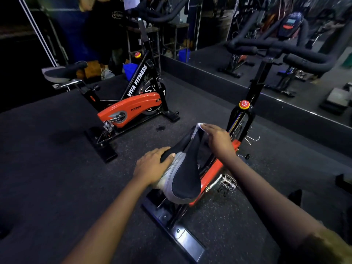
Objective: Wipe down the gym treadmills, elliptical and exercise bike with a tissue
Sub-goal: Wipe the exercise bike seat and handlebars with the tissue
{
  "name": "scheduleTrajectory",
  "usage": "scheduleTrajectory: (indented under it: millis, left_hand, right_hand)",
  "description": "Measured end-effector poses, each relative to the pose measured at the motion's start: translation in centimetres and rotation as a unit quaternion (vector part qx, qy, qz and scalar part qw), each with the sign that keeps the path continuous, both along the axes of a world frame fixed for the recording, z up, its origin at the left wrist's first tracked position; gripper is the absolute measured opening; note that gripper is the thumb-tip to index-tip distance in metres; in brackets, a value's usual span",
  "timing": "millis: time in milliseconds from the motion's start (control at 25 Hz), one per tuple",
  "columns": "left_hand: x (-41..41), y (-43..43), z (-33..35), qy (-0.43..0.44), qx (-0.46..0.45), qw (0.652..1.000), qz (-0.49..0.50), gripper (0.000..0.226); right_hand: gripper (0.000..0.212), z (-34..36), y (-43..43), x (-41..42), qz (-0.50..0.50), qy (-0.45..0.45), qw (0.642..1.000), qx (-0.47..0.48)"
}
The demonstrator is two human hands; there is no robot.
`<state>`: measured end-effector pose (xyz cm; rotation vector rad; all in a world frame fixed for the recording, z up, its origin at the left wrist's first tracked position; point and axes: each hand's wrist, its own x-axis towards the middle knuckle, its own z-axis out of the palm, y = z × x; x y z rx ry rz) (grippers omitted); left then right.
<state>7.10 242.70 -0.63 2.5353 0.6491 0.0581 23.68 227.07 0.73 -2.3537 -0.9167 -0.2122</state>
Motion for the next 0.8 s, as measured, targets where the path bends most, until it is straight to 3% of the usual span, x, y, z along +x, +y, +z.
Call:
scheduleTrajectory:
  millis: [160, 240, 360, 440, 640, 800]
  left_hand:
    - [-0.2, 0.0, 0.3, 0.004, 0.003, 1.0, 0.0, 0.051]
    - [-0.2, -0.1, 0.3, 0.0, 0.001, 1.0, 0.001, 0.051]
    - [-0.1, 0.0, 0.2, 0.004, -0.001, 1.0, -0.001, 0.051]
    - [-0.1, 0.0, 0.1, 0.005, 0.002, 1.0, -0.002, 0.051]
    - [-0.3, 0.0, 0.1, 0.006, 0.006, 1.0, -0.007, 0.051]
    - [-0.1, 0.0, 0.0, 0.009, 0.009, 1.0, -0.006, 0.052]
  right_hand:
    - [0.034, -1.8, 1.6, -0.6, -0.002, -0.017, 0.999, -0.046]
    - [0.034, -3.1, 0.8, -2.9, -0.004, 0.014, 1.0, -0.008]
    - [0.049, -3.9, -0.2, -7.1, 0.025, -0.029, 0.999, 0.023]
    - [0.053, -3.6, -0.8, -9.5, 0.036, -0.011, 0.999, 0.034]
    - [0.048, -2.9, -2.9, -14.6, 0.107, 0.003, 0.991, 0.082]
    - [0.04, -1.5, -1.5, -9.4, 0.019, 0.028, 0.997, 0.065]
